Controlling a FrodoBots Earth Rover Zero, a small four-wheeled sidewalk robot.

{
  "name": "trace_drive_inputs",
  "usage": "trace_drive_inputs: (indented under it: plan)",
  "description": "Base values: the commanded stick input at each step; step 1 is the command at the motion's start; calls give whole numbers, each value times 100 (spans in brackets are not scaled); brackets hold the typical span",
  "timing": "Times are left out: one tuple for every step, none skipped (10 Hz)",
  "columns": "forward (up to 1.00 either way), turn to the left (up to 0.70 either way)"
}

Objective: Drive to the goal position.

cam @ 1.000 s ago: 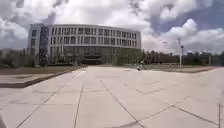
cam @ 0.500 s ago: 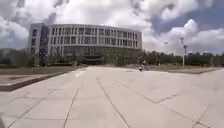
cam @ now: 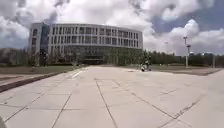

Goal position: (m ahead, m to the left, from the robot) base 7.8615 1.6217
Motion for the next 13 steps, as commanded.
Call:
trace_drive_inputs:
  plan:
    - [100,0]
    - [100,0]
    - [100,0]
    - [100,0]
    - [100,0]
    - [100,0]
    - [100,0]
    - [100,0]
    - [100,0]
    - [100,0]
    - [100,0]
    - [100,0]
    - [100,0]
